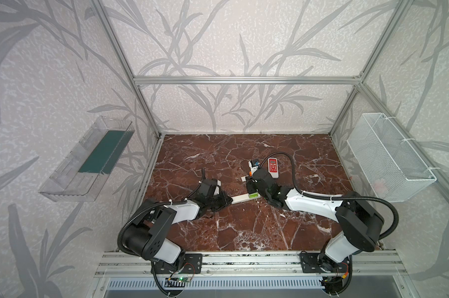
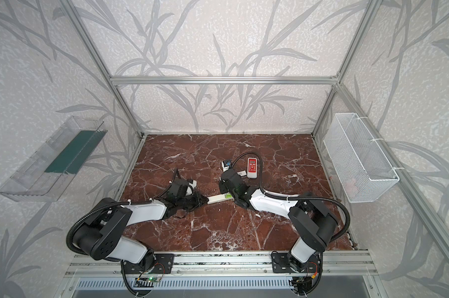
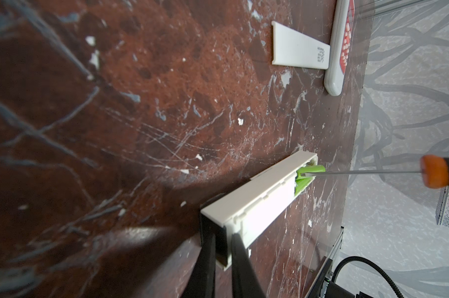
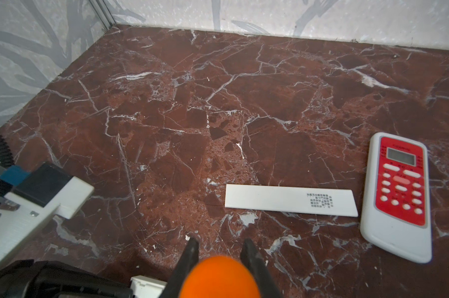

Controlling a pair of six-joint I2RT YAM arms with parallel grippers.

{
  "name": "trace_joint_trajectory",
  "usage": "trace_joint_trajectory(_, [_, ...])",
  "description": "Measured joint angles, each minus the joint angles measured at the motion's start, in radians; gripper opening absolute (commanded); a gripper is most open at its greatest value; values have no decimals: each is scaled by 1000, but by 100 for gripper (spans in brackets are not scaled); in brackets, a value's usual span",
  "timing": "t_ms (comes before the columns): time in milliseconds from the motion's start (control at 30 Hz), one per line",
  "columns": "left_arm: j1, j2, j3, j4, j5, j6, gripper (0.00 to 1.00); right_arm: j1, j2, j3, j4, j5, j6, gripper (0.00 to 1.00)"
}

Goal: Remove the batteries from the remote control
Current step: 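Lever the screwdriver tip under the batteries with the right gripper, popping one out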

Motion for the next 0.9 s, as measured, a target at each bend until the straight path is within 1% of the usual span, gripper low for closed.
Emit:
trace_joint_trajectory(367, [0,5,6,-7,3,4,13,6,27,15,-16,8,-34,0])
trace_joint_trajectory(900, [0,12,8,-3,9,7,13,14,10,15,-52,77,-109,0])
